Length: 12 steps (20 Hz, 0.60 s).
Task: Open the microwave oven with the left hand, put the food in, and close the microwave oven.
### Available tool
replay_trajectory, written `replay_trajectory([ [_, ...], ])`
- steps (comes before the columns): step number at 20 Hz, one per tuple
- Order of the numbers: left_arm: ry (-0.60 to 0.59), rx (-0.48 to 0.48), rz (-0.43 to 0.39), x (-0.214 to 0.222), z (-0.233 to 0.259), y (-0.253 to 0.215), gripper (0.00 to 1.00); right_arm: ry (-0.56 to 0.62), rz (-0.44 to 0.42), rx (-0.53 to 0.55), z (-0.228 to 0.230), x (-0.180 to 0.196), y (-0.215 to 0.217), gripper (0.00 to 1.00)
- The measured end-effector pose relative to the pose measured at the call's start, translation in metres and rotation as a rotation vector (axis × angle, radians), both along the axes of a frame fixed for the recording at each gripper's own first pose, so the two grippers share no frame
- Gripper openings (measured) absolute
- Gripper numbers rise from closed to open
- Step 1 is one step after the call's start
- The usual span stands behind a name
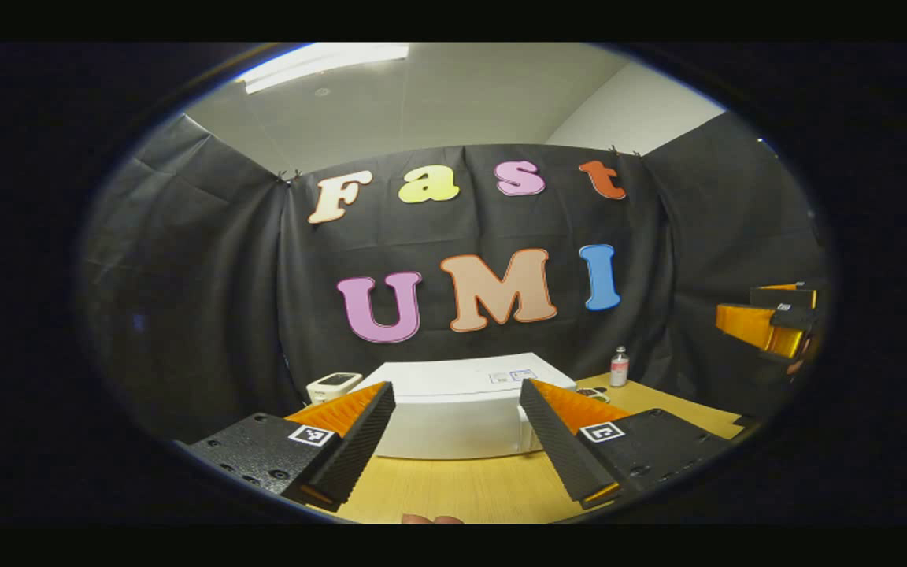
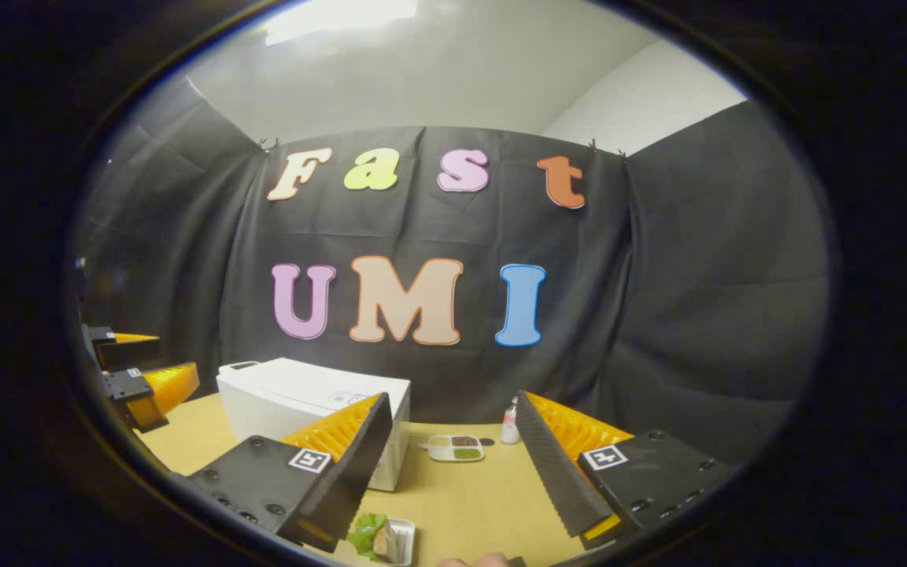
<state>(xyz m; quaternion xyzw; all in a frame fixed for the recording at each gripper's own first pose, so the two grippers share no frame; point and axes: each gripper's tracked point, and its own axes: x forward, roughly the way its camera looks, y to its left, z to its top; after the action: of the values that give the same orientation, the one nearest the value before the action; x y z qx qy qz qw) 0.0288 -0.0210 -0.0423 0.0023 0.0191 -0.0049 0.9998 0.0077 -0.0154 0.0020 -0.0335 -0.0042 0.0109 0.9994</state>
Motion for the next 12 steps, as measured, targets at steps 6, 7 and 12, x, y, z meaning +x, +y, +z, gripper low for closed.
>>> replay_trajectory([
  [6, 0.008, 0.017, -0.024, 0.038, -0.038, -0.009, 0.98, 0.032, -0.038, 0.034, 0.002, -0.003, -0.017, 0.96],
  [7, 0.011, 0.013, -0.027, 0.045, -0.046, -0.012, 0.97, 0.037, -0.043, 0.039, 0.003, -0.005, -0.019, 0.96],
  [12, 0.073, -0.001, -0.064, 0.081, -0.101, -0.034, 0.98, 0.060, -0.084, 0.007, 0.001, -0.015, -0.036, 0.96],
])
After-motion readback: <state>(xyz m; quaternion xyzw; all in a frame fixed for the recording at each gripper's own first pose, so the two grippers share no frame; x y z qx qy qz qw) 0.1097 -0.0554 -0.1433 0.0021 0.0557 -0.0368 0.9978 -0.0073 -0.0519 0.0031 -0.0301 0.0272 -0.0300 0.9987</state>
